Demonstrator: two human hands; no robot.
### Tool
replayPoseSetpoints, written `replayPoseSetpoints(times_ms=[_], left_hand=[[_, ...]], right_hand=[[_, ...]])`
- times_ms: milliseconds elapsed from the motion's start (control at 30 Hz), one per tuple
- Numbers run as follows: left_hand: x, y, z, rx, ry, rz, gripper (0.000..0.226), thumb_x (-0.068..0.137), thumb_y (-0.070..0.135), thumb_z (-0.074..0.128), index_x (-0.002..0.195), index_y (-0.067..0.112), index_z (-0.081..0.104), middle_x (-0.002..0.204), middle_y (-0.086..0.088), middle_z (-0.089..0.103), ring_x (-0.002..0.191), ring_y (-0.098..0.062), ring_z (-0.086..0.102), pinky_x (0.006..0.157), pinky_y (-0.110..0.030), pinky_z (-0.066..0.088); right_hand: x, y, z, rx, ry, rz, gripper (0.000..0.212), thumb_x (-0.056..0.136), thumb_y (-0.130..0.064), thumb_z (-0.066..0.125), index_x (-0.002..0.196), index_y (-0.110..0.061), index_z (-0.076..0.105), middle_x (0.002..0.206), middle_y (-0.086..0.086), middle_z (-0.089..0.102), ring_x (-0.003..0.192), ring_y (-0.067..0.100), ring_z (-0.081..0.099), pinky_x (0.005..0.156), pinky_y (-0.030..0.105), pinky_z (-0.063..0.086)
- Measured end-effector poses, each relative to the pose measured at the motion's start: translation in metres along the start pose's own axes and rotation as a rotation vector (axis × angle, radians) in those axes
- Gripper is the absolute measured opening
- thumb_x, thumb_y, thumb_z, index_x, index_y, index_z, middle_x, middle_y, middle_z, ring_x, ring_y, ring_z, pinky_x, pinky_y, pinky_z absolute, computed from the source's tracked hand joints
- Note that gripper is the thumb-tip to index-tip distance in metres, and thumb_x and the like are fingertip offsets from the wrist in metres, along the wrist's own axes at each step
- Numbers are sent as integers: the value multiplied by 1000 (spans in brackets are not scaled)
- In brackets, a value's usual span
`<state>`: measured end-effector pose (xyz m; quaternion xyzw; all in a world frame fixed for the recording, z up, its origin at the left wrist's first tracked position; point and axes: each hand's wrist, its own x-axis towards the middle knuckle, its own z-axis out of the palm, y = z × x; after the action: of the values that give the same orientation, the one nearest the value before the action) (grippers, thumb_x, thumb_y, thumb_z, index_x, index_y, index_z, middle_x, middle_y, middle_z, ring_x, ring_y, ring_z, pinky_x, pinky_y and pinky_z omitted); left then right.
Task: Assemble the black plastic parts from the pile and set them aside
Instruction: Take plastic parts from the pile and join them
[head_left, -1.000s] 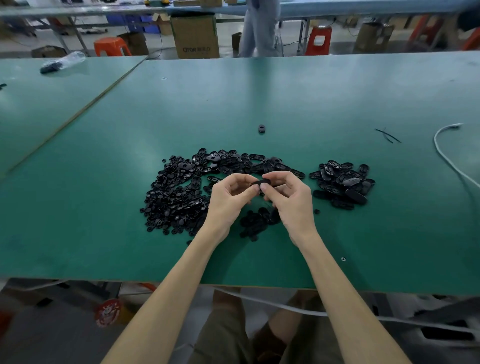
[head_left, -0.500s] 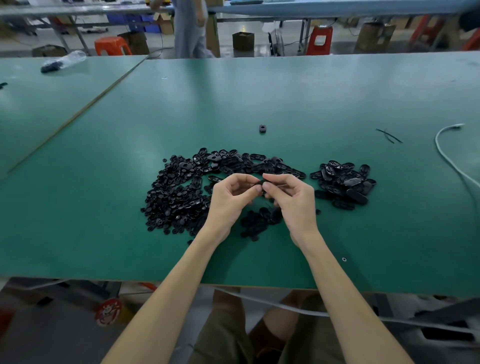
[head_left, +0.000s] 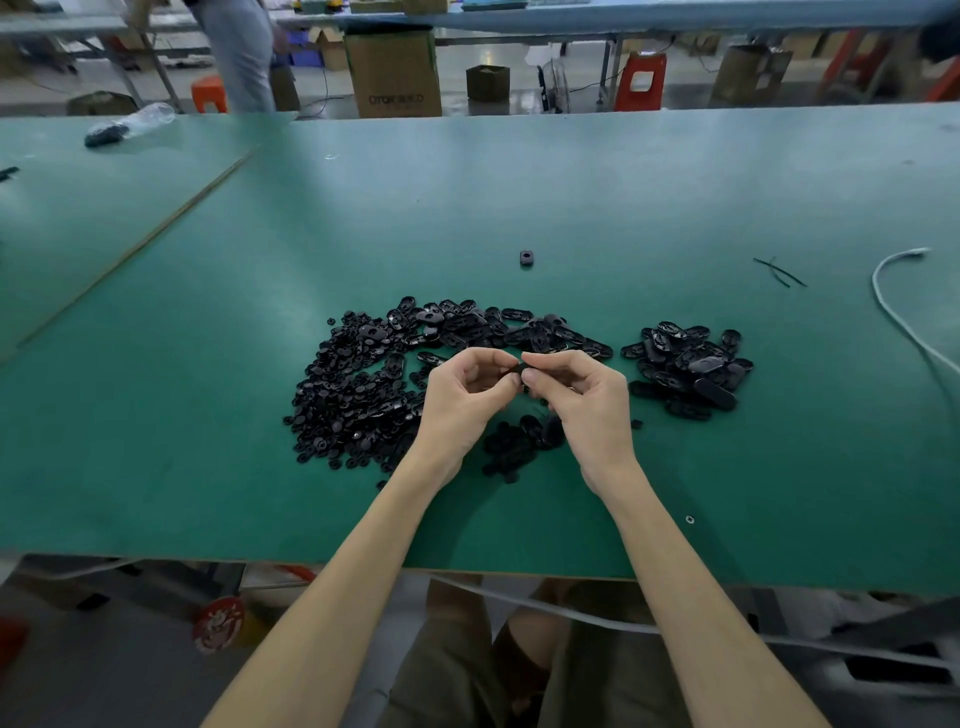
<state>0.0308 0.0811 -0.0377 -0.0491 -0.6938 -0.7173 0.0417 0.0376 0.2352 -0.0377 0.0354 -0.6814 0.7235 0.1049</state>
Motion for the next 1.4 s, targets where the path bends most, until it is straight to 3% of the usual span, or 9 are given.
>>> replayPoseSetpoints(times_ms=[267, 567, 767, 933, 1100, 1200, 1300, 1400], left_hand=[[0, 1, 3, 61, 37, 13, 14, 89, -7, 71, 99, 3, 70, 94, -7, 74, 85, -12, 68, 80, -24, 57], [-1, 2, 1, 17, 25, 1, 15, 88, 2, 79, 101, 7, 74, 97, -8, 78, 88, -17, 73, 84, -29, 59], [-2, 4, 1, 7, -2, 12, 15, 89, 2, 78, 104, 6, 74, 97, -6, 79, 86, -14, 73, 78, -24, 57], [-1, 3, 1, 44, 20, 11, 15, 89, 0, 77, 102, 6, 74, 97, -10, 78, 87, -17, 72, 84, -30, 59], [0, 8, 5, 77, 60, 52, 14, 89, 2, 77, 102, 7, 74, 98, -7, 78, 90, -15, 73, 83, -25, 57], [7, 23, 15, 119, 100, 95, 13, 89, 5, 78, 100, 10, 74, 96, -3, 78, 89, -18, 75, 81, -27, 58], [20, 44, 36, 173, 57, 118, 12, 86, 6, 80, 95, 13, 75, 87, 0, 78, 80, -13, 75, 75, -25, 58], [32, 61, 66, 257, -106, 123, 13, 85, 4, 80, 94, 13, 76, 81, 0, 78, 70, -12, 74, 75, -24, 60]], right_hand=[[0, -1, 1, -36, -31, -12, 30, 88, -4, 81, 88, -34, 83, 90, -3, 80, 83, 12, 74, 79, 21, 58], [0, -2, -1, -14, 21, 6, 19, 88, -3, 80, 94, -21, 81, 84, 0, 79, 70, 9, 69, 70, 19, 55], [0, -1, -1, -24, 42, 0, 21, 89, -5, 80, 94, -25, 80, 84, -1, 79, 69, 9, 68, 71, 22, 56], [0, -2, -1, -45, 30, 2, 20, 88, -3, 80, 94, -22, 80, 82, -3, 78, 68, 7, 68, 70, 19, 55], [0, 1, 1, -94, 53, 16, 23, 93, -7, 76, 109, -23, 76, 89, 0, 77, 75, 10, 71, 66, 22, 54], [2, 3, 2, -159, 60, 31, 24, 96, -9, 74, 118, -19, 71, 95, -1, 76, 85, 17, 74, 73, 29, 58], [1, 1, 4, -244, 15, 25, 13, 97, -7, 70, 103, -19, 73, 88, -8, 77, 78, 10, 72, 71, 23, 56], [4, 0, 5, -346, 9, 74, 31, 93, 3, 59, 72, -20, 58, 58, -17, 63, 51, 1, 51, 53, 14, 39]])
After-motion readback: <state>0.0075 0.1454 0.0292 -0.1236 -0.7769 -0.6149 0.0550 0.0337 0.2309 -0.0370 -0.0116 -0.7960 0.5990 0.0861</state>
